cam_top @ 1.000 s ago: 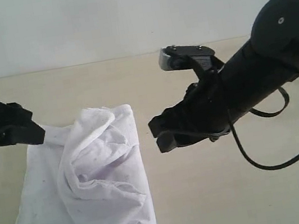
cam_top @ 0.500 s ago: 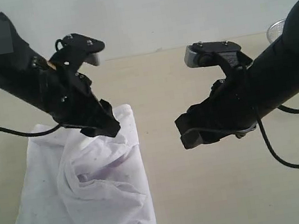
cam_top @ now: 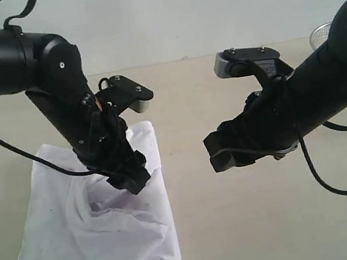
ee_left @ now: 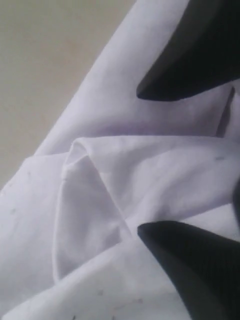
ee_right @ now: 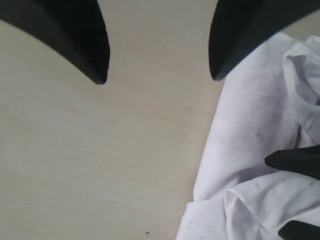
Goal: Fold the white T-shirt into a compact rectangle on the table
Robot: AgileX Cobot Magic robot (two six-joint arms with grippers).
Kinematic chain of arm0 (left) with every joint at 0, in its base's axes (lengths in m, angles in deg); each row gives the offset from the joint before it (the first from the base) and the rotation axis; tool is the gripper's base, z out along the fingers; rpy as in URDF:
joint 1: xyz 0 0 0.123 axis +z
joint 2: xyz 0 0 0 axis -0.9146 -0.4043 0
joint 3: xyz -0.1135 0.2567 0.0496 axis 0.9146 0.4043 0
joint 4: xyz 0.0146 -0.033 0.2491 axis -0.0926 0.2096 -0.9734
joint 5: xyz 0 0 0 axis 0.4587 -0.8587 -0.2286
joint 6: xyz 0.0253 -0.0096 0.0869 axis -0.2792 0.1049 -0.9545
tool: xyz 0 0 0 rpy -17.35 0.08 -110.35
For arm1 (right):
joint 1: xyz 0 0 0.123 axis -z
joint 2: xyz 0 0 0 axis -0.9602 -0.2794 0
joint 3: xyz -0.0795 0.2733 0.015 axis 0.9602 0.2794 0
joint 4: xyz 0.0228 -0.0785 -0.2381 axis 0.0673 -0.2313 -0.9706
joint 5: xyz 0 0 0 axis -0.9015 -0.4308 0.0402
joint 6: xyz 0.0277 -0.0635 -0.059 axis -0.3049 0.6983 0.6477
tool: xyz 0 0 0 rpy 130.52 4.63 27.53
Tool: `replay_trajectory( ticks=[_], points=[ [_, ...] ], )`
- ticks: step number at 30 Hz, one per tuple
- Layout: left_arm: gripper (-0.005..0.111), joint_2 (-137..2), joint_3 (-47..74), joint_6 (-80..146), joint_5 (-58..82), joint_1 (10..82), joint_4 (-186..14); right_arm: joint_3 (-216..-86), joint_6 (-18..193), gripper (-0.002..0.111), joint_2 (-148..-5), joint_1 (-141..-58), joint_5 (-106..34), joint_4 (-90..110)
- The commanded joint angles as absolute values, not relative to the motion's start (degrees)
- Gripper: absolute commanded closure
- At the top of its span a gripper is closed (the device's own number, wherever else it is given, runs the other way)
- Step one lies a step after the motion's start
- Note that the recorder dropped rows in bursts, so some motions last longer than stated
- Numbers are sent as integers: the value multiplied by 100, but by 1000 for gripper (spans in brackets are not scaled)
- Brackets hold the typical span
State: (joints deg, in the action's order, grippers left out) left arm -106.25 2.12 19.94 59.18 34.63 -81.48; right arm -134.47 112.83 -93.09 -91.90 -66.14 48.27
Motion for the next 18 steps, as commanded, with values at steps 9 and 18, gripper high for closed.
replay_trajectory(
  ticks=[9, 18],
  points=[
    [48, -10957, 167, 2930, 5674, 3231, -9239, -13433, 11318, 56, -9245, -9148, -6669, 4780],
    [76, -10957, 167, 3029, 5527, 3231, -9252, -13433, 11318, 56, -9245, -9148, -6630, 4780]
  ],
)
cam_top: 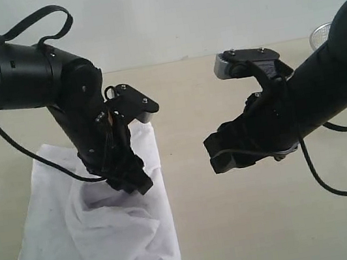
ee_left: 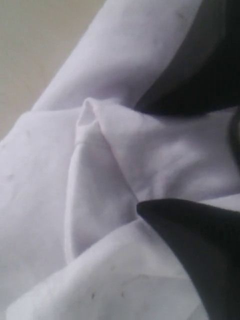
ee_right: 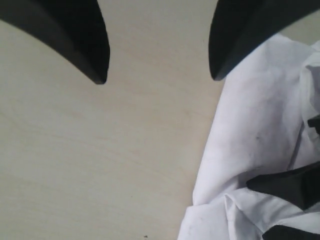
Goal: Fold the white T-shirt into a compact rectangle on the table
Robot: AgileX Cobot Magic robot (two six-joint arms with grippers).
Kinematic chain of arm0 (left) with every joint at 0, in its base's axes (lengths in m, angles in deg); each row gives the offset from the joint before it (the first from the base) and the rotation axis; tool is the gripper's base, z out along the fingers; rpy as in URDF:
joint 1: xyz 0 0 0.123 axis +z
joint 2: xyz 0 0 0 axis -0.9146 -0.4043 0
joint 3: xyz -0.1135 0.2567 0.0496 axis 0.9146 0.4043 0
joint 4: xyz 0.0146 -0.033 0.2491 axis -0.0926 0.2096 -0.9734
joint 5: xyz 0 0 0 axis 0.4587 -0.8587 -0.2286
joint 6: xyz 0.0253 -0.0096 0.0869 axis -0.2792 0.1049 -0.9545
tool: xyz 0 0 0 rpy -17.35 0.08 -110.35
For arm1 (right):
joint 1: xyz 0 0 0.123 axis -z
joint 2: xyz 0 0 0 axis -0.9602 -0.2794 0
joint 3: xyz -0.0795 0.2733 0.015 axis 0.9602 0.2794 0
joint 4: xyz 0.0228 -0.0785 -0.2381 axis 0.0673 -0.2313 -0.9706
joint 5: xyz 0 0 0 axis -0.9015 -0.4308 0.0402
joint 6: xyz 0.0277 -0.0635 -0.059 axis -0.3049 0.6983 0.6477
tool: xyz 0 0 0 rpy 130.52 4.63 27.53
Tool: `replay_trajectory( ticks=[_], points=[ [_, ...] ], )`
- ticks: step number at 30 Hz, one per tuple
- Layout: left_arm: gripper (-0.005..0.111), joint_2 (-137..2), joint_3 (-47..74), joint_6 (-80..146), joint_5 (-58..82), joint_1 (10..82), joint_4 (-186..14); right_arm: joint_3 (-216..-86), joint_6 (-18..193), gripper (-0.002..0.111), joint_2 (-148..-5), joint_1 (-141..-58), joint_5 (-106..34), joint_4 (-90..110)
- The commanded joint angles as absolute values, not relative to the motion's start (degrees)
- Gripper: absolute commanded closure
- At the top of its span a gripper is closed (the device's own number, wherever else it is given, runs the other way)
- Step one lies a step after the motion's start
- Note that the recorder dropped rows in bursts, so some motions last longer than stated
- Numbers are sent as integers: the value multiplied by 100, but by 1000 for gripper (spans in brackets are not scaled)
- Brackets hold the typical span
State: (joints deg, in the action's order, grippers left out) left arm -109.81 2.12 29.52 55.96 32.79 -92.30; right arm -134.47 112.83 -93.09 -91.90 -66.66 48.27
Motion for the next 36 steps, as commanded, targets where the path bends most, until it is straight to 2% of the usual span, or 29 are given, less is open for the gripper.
replay_trajectory(
  ticks=[1, 3, 4, 18, 26, 34, 36],
  points=[
    [86, -10934, 167, 3029, 5541, 3231, -9252, -13433, 11318, 56, -9245, -9148, -6620, 4780],
    [99, -10910, 167, 3029, 5557, 3231, -9252, -13433, 11318, 56, -9245, -9148, -6609, 4780],
    [102, -10899, 167, 3114, 5557, 3231, -9252, -13433, 11318, 56, -9245, -9148, -6609, 4780],
    [102, -10545, 167, 5376, 6327, 3318, -11552, -13433, 11342, 56, -9245, -9148, -6688, 4780],
    [102, -10545, 167, 5641, 6499, 4011, -10939, -13433, 11345, 56, -9245, -9148, -6662, 4780],
    [102, -10545, 167, 5056, 6489, 4363, -10105, -13433, 11384, 56, -9245, -9148, -6654, 4780],
    [97, -10545, 167, 5010, 6503, 4416, -10002, -13433, 11384, 56, -9245, -9148, -6654, 4780]
  ],
)
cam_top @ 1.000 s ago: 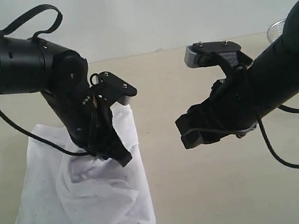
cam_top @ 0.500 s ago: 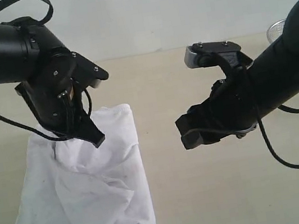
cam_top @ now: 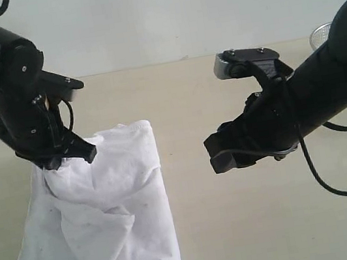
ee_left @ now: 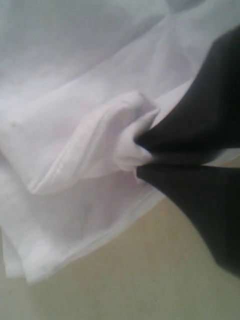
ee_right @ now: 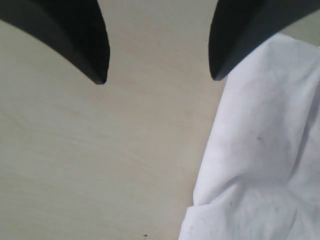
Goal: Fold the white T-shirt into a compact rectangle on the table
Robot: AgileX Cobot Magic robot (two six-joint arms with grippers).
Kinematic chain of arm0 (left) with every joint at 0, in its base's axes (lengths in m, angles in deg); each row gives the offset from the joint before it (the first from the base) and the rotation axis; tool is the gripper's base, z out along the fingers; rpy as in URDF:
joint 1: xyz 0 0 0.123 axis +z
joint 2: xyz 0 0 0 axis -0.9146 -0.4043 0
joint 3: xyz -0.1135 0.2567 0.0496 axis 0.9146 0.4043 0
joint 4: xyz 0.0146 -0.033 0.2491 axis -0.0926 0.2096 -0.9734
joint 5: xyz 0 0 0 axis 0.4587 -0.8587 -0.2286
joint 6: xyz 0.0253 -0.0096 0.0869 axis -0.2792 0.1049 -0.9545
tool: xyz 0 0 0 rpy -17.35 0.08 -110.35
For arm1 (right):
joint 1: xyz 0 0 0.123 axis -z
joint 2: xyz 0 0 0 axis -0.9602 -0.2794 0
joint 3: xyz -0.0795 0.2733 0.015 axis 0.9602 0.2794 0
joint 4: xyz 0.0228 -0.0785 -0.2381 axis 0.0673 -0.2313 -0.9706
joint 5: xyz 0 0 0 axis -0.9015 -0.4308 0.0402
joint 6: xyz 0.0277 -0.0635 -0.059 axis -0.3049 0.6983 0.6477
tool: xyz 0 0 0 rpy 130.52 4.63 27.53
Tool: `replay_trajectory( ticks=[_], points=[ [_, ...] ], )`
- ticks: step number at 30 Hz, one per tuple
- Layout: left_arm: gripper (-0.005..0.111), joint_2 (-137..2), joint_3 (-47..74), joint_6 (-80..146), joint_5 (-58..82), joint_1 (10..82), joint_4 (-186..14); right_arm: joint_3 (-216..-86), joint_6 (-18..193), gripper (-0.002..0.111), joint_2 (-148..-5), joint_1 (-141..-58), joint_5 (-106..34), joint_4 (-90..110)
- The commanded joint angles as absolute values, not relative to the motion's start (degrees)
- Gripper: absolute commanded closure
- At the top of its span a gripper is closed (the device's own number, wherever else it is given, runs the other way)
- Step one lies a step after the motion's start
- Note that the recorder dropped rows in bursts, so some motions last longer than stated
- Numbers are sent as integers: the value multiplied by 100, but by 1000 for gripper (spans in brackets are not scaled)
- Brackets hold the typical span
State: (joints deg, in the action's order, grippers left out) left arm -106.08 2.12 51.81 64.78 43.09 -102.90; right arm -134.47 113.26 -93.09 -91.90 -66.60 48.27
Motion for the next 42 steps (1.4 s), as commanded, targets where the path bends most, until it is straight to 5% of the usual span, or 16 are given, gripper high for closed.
replay_trajectory(
  ticks=[1, 7, 9, 16, 25, 31, 42],
  points=[
    [94, -10545, 167, 5010, 6503, 4427, -9990, -13433, 11384, 56, -9245, -9148, -6654, 4780],
    [59, -10545, 167, 5076, 6503, 4440, -10079, -13433, 11394, 56, -9245, -9148, -6656, 4780],
    [56, -10545, 167, 5184, 6517, 4440, -10175, -13433, 11394, 56, -9245, -9148, -6656, 4780],
    [60, -10327, 167, 5418, 6647, 4440, -10531, -13433, 11408, 56, -9245, -9148, -6667, 4780],
    [91, -10049, 167, 5809, 7122, 4504, -11419, -13433, 11408, 56, -9245, -9148, -6718, 4780],
    [93, -9943, 167, 5809, 7470, 4556, -11312, -13433, 11408, 56, -9245, -9148, -6755, 4780],
    [96, -9043, 167, 3541, 6169, 4385, -7340, -13433, 11408, 56, -9245, -9148, -6672, 4819]
  ],
)
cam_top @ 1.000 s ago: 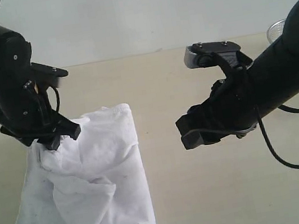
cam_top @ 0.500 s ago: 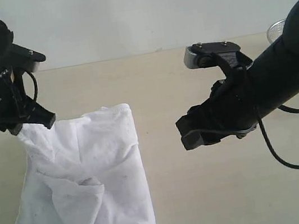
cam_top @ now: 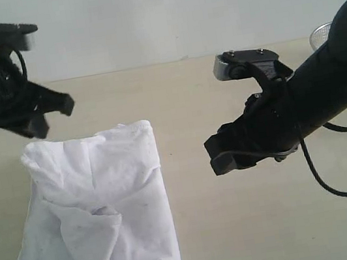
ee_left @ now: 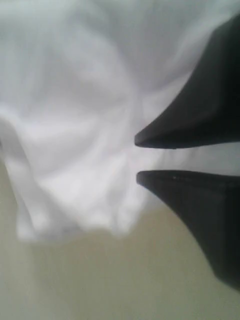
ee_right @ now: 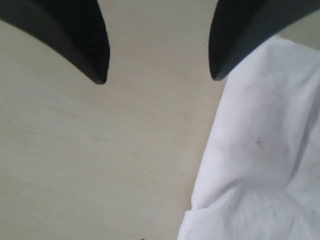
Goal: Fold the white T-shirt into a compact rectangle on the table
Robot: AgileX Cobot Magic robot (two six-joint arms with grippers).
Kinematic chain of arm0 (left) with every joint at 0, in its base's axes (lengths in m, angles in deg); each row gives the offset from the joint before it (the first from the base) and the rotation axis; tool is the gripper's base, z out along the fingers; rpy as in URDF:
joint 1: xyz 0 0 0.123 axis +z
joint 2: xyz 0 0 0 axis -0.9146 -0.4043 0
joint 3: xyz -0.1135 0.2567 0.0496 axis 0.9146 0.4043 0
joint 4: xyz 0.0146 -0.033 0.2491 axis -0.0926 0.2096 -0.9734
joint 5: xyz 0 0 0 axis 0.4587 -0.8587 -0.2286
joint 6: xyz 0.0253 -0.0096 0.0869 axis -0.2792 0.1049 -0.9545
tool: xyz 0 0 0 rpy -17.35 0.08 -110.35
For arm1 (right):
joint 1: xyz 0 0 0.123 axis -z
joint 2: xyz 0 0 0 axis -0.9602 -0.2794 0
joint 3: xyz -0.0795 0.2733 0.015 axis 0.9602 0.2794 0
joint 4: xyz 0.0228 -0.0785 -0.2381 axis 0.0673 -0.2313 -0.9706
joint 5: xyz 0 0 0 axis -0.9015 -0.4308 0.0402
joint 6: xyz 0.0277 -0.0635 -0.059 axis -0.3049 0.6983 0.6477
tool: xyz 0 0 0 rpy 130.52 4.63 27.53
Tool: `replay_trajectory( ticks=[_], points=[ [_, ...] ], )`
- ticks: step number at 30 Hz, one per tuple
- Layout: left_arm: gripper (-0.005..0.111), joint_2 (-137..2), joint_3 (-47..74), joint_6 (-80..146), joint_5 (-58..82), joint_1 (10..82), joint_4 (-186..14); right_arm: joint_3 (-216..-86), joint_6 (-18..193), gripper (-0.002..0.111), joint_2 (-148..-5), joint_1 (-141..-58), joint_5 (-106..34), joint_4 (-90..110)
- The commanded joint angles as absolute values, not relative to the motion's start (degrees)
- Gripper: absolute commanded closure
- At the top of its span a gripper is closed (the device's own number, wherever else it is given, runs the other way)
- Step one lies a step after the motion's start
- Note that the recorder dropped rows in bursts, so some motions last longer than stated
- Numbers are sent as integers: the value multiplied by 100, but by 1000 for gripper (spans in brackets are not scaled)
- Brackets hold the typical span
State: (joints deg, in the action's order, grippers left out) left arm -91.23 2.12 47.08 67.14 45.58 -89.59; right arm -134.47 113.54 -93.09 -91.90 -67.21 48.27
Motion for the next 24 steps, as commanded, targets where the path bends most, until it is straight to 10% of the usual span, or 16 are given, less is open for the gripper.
replay_trajectory(
  ticks=[1, 24],
  points=[
    [98, -9095, 167, 3506, 6158, 4322, -7298, -13433, 11408, 56, -9245, -9148, -6672, 4819],
    [102, -10169, 592, 3789, 7854, 3459, -7807, -13433, 11379, 56, -9153, -9148, -6864, 4781]
  ],
)
